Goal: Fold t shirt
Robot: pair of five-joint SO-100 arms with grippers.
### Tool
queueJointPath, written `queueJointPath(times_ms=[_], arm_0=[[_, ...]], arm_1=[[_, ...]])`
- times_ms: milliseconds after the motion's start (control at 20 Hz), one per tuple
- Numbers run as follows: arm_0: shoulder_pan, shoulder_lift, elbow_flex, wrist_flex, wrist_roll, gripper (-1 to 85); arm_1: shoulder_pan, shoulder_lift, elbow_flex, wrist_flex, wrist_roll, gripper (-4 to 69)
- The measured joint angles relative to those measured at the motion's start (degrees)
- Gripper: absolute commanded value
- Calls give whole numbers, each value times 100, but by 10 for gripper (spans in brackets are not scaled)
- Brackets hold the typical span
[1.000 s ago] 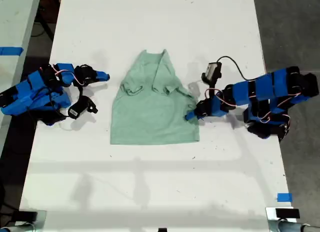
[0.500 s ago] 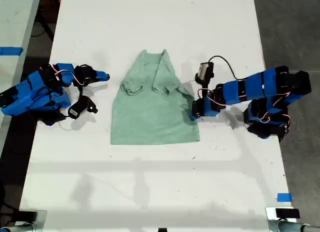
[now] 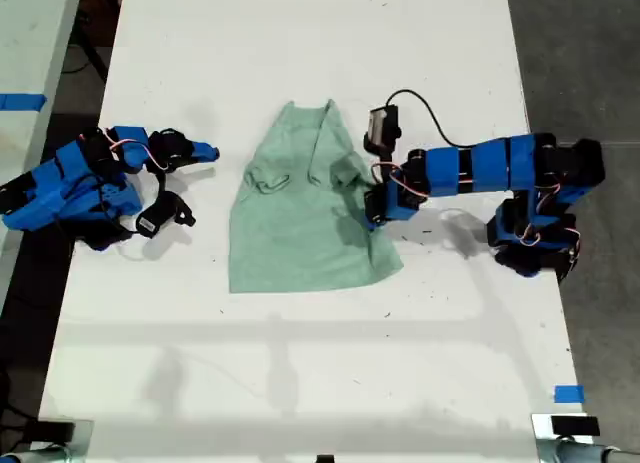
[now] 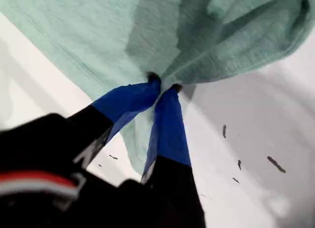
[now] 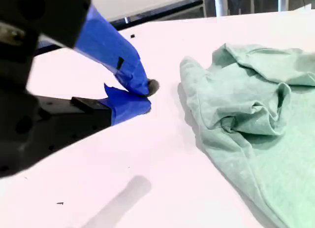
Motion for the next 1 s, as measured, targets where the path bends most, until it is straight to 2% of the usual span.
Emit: queueJointPath(times_ms=[250,350,700,750,850,900,1000], arm_0=[[0,44,0,26,0,-1],[0,53,0,26,0,-1],[0,97,0,44,0,-1],[0,97,0,44,0,-1],[0,97,0,44,0,-1],[0,97,0,44,0,-1],[0,114,0,70,0,-1]], arm_1=[[-220,-2162,-2769,729,-334,2],[-255,-2936,-3665,826,-448,1],[-413,-3234,-3920,176,-896,11],[-448,-3234,-3920,62,-958,135],[-519,-3331,-3929,-141,-1072,312],[-554,-3393,-3929,-202,-1116,331],[-589,-3410,-3929,-308,-1187,319]])
